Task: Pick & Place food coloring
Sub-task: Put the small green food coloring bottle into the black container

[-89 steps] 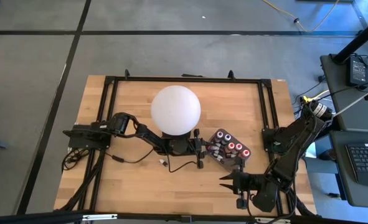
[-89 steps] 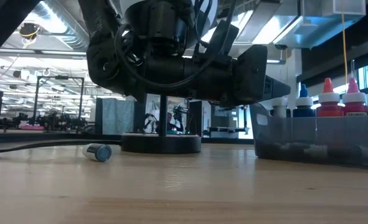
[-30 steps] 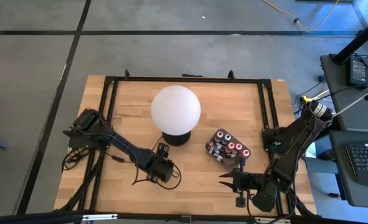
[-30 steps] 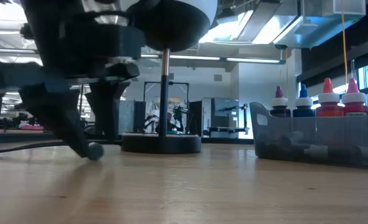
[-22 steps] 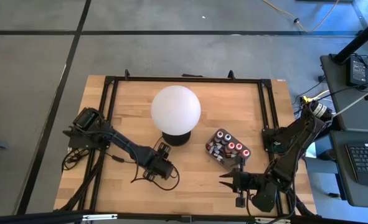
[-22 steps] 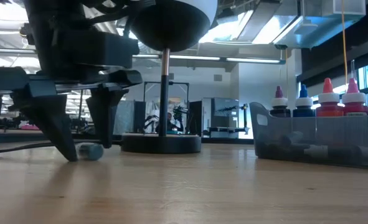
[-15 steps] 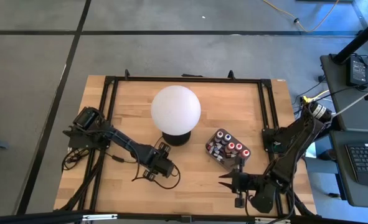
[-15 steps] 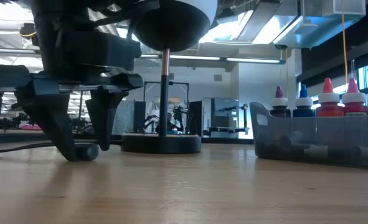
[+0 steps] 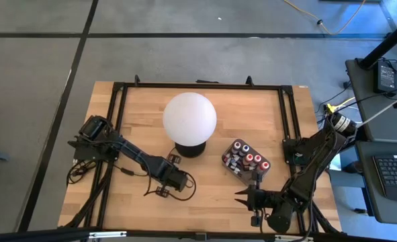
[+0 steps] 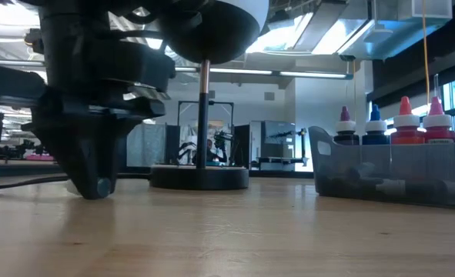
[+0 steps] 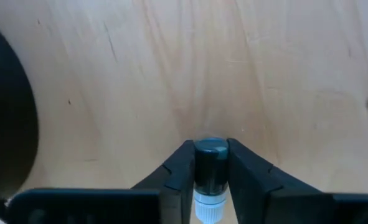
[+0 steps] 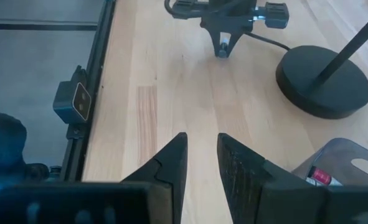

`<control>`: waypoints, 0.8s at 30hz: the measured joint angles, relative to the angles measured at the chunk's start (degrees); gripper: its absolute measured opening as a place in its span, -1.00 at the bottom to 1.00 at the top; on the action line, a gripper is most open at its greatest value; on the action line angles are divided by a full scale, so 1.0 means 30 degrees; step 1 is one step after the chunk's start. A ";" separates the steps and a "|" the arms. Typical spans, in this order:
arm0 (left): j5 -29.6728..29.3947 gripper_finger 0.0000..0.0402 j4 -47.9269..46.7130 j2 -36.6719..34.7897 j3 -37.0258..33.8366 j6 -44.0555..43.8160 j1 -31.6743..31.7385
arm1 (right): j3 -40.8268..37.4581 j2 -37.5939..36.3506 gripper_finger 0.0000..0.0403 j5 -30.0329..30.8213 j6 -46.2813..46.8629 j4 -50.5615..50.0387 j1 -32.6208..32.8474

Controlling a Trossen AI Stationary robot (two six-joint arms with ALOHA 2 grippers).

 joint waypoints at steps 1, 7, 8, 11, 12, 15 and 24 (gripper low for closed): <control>0.0007 -0.65 -0.0006 0.0007 0.0000 -0.0268 0.0000 | 0.0000 0.0000 -0.54 -0.0006 -0.0007 0.0007 0.0000; 0.0072 -0.67 -0.0204 0.0122 0.0799 -0.1680 -0.0066 | 0.0000 0.0000 -0.54 -0.0006 -0.0022 0.0004 -0.0007; 0.0309 -0.66 0.0118 0.0189 0.1042 -0.1862 -0.0058 | 0.0000 0.0000 -0.54 -0.0006 -0.0022 0.0007 -0.0007; 0.0763 -0.66 0.3071 0.0161 0.1819 -0.1965 -0.0109 | 0.0000 0.0000 -0.54 -0.0006 -0.0029 0.0022 -0.0007; 0.0823 -0.66 0.4601 0.0132 0.1887 -0.1947 -0.0117 | 0.0000 0.0000 -0.54 -0.0006 -0.0043 0.0022 -0.0007; 0.1006 -0.67 0.9181 0.0146 0.1778 -0.1058 -0.0056 | 0.0000 0.0000 -0.54 0.0057 -0.0062 -0.0103 -0.0007; -0.0710 -0.66 1.8771 0.0401 0.1836 0.2972 0.0370 | -0.2847 -0.0015 -0.54 -0.0631 -0.3139 0.5431 0.0233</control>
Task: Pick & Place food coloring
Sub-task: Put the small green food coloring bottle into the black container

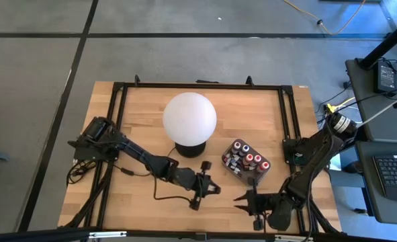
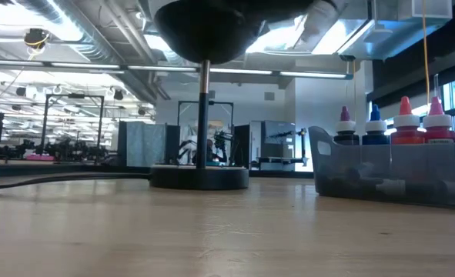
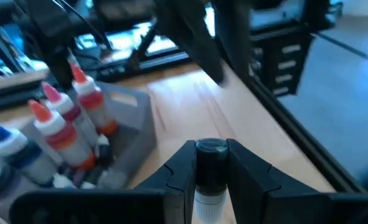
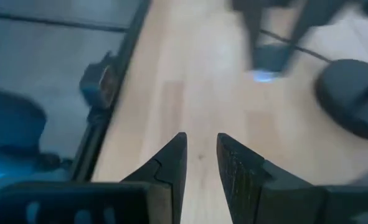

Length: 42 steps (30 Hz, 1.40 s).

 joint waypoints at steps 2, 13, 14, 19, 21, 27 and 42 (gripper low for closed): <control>-0.0114 -0.66 0.1195 0.0422 -0.0007 0.0299 0.0176 | -0.0903 0.0007 -0.54 -0.0777 -0.1100 0.1624 0.0000; -0.0234 -0.66 0.8583 0.3107 0.0050 0.1017 0.1652 | -0.5333 -0.2254 -0.54 -0.3043 -0.5341 1.0269 0.1037; -0.0466 -0.66 0.8992 0.3295 0.0044 0.1177 0.1810 | -0.5540 -0.2463 -0.54 -0.3025 -0.5305 1.0533 0.1043; -0.0991 -0.66 1.1849 0.4574 0.0144 0.0932 0.2768 | -0.5933 -0.2798 -0.54 -0.3033 -0.5393 1.0897 0.1071; -0.1116 -0.66 1.2635 0.5205 0.0158 0.0649 0.3153 | -0.5933 -0.2798 -0.54 -0.3041 -0.5415 1.0860 0.1064; -0.1285 -0.66 1.3937 0.6871 0.0148 0.0205 0.4178 | -0.5933 -0.2798 -0.54 -0.3044 -0.5349 1.0751 0.1064; -0.1497 -0.54 1.4044 0.7708 0.0175 -0.0569 0.4838 | -0.5925 -0.2798 -0.54 -0.3047 -0.5361 1.0729 0.1064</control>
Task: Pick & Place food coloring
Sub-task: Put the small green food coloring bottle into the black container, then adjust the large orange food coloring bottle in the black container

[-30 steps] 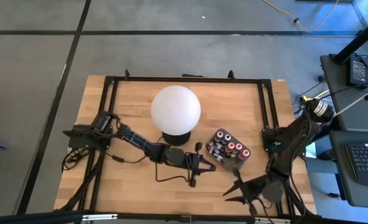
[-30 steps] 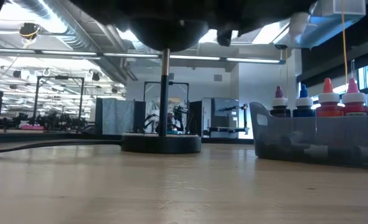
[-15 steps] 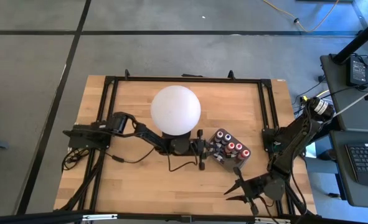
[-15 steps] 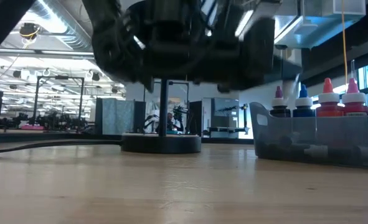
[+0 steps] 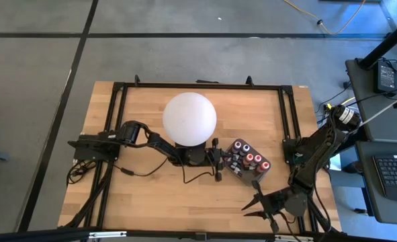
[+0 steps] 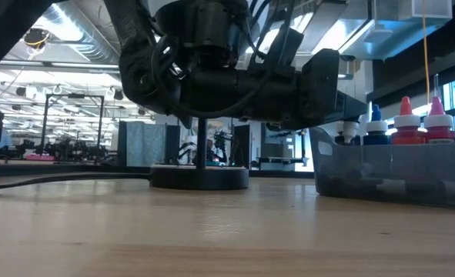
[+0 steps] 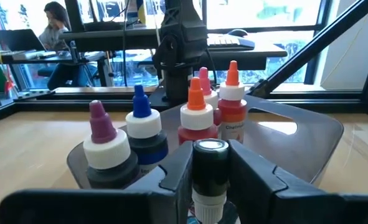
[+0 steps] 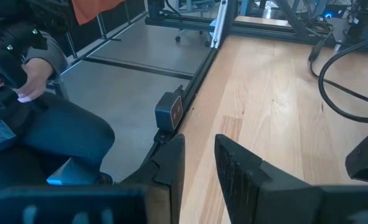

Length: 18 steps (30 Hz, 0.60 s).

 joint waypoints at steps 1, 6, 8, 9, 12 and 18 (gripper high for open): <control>0.0002 -0.54 0.0000 0.0000 0.0000 0.0096 -0.0021 | 0.0000 0.0000 -0.54 0.0000 -0.0002 -0.0004 0.0000; -0.0046 -0.48 0.0269 0.0026 -0.0022 0.0350 -0.0130 | 0.0007 0.0000 -0.54 0.0000 -0.0002 -0.0007 0.0000; -0.0058 -0.43 0.0228 -0.0056 -0.0029 0.0712 -0.0139 | 0.0007 0.0000 -0.54 0.0000 -0.0002 -0.0007 0.0000; -0.0052 -0.40 0.0219 -0.0159 -0.0030 0.1022 -0.0144 | 0.0007 0.0000 -0.54 0.0000 -0.0003 -0.0007 0.0000; -0.0066 -0.32 -0.0018 -0.0686 -0.0036 0.1764 -0.0251 | 0.0053 -0.0141 -0.54 0.0000 -0.0693 -0.0070 0.0000; 0.0003 -0.25 -0.4772 -0.3469 -0.0168 0.1665 -0.1049 | 0.0226 -0.1449 -0.54 0.0354 0.2116 -0.1082 0.0000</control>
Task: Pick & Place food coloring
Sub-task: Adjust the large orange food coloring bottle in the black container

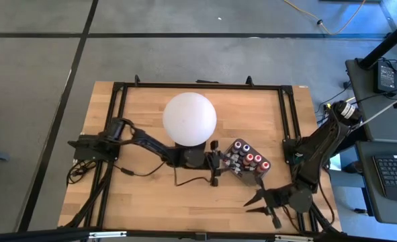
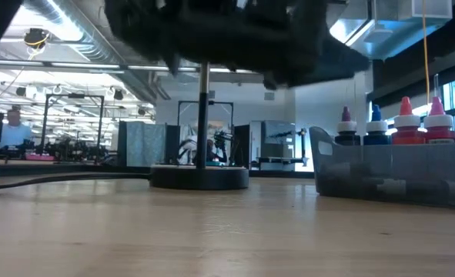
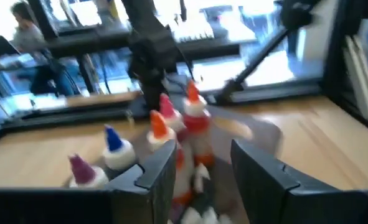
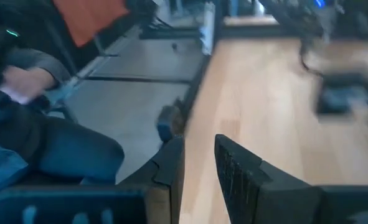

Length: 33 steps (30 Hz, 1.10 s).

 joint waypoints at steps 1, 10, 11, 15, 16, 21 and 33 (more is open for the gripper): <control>0.0062 -0.25 -0.1355 -0.0550 0.0000 0.0000 -0.0225 | -0.0006 -0.0217 -0.54 0.0146 0.0593 -0.0713 -0.0006; -0.0162 -0.27 -1.4185 -0.5120 0.0007 -0.3460 -0.3308 | 0.1991 -0.0775 -0.54 -0.2712 0.7096 -0.9105 -0.3419; -0.1030 -0.27 -1.5444 -0.5509 0.0007 -0.4205 -0.3691 | 0.2464 -0.0537 -0.54 -0.3429 0.7378 -0.9980 -0.3932; -0.4777 -0.27 -1.8510 -0.6317 -0.0007 -0.6791 -0.5308 | 0.4876 0.0896 -0.54 -0.5688 0.7976 -1.3871 -0.5374; -0.5616 -0.27 -1.8843 -0.6360 -0.0007 -0.7127 -0.5697 | 0.5754 0.1240 -0.54 -0.5779 0.8303 -1.5164 -0.5528; -0.8495 -0.27 -1.9662 -0.6352 -0.0007 -0.7593 -0.7149 | 1.0247 0.2927 -0.54 -0.3816 0.9244 -2.1857 -0.5562; -0.9782 -0.26 -2.3959 -0.6345 -0.0007 -1.1706 -0.8542 | 1.1074 0.5481 -0.54 -0.0872 1.0678 -2.3142 -0.6725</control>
